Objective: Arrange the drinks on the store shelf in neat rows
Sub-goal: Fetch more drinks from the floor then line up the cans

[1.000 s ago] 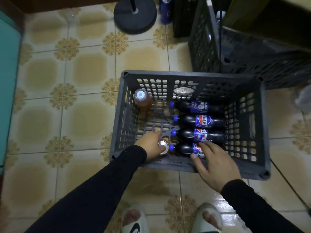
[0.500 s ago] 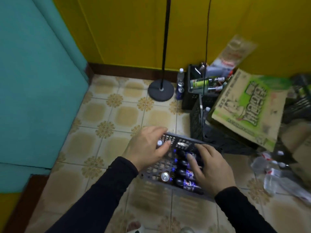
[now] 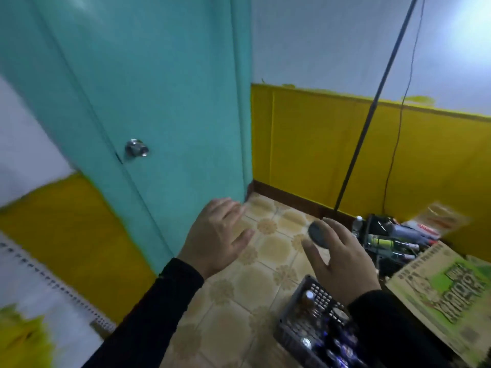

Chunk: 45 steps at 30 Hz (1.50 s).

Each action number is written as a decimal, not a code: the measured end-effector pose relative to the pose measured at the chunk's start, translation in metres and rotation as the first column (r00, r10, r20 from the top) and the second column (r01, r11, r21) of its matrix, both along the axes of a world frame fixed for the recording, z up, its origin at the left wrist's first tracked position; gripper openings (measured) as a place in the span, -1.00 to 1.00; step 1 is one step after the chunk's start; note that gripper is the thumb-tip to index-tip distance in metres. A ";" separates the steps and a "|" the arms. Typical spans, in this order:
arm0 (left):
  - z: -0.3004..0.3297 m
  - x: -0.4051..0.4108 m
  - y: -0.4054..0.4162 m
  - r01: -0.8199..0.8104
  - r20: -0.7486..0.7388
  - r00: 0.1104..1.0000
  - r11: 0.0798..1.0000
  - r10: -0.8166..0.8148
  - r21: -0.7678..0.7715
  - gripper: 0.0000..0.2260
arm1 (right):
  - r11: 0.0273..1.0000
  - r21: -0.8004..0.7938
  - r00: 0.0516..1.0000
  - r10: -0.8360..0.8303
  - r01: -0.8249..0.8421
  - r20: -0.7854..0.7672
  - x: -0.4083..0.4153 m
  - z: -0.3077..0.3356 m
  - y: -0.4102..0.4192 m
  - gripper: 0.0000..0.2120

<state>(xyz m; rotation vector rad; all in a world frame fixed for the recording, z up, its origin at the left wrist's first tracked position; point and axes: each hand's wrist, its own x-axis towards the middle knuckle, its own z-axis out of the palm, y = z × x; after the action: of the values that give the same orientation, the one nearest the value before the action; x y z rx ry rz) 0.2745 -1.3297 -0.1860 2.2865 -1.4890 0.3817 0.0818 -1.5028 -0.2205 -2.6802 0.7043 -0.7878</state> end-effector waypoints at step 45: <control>0.138 0.002 0.647 -0.890 -0.368 0.456 0.404 0.811 -0.212 -0.24 | 0.475 -0.285 0.500 0.866 -0.832 -0.014 0.218 0.148 0.645 -0.41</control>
<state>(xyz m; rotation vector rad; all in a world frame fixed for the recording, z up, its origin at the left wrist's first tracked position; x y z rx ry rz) 0.2765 -0.6829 -0.0480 2.4562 0.0565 0.6061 0.2994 -0.8575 -0.0724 -2.6204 -0.8452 -0.7492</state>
